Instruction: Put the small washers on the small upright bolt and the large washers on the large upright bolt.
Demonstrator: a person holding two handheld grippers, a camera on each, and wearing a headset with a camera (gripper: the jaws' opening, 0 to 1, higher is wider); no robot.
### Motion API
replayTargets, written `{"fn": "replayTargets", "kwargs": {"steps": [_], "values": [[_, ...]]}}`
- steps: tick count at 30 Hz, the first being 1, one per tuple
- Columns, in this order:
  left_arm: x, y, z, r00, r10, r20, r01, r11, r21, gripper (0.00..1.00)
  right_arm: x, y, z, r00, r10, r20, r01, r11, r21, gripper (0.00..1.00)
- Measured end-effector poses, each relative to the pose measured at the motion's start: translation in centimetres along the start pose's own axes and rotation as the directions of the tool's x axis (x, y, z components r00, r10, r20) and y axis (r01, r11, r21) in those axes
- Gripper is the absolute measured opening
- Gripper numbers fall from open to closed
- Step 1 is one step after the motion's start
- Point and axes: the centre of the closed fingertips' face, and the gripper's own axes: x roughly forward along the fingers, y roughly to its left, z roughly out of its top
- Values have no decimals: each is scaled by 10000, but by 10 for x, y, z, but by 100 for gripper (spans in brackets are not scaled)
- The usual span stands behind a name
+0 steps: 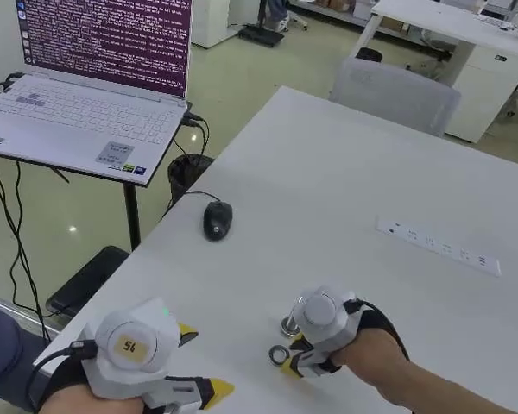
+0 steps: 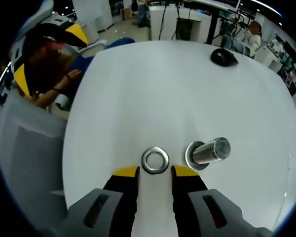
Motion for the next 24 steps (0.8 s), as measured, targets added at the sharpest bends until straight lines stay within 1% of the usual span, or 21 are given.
{"fn": "replayTargets", "kwargs": {"steps": [2, 4, 10, 13, 17, 18, 22, 24], "values": [[0, 0, 0, 10000, -2, 6, 2, 10000, -18, 53, 3, 2, 3, 10000, -32, 80, 34, 9997, -230, 30], [0, 0, 0, 10000, -3, 9, 3, 10000, -15, 53, 3, 0, 4, 9998, -177, 4, 177, 9987, -480, 28], [1, 0, 3, 10000, -21, 29, 21, 10000, 18, 53, 4, -1, 5, 9999, -77, 69, 81, 9980, -630, 28], [3, -2, 4, 10000, -62, 15, 62, 10000, 69, 53, 4, 1, 5, 10000, -59, 24, 61, 9952, -973, 29], [5, -3, 6, 9999, -121, 22, 120, 9999, 114, 53, 4, -1, 4, 10000, -27, 95, 35, 9959, -899, 28], [5, -4, 6, 9999, -133, 23, 133, 9998, 122, 53, 4, -2, 4, 9999, -59, 110, 68, 9958, -917, 25], [6, -5, 7, 9999, -157, 27, 156, 9998, 134, 53, 3, -2, 4, 9997, -199, 109, 207, 9961, -860, 24], [5, -5, 7, 9999, -142, 15, 142, 9998, 129, 53, 3, -2, 3, 9993, -323, 162, 331, 9980, -543, 24]]}}
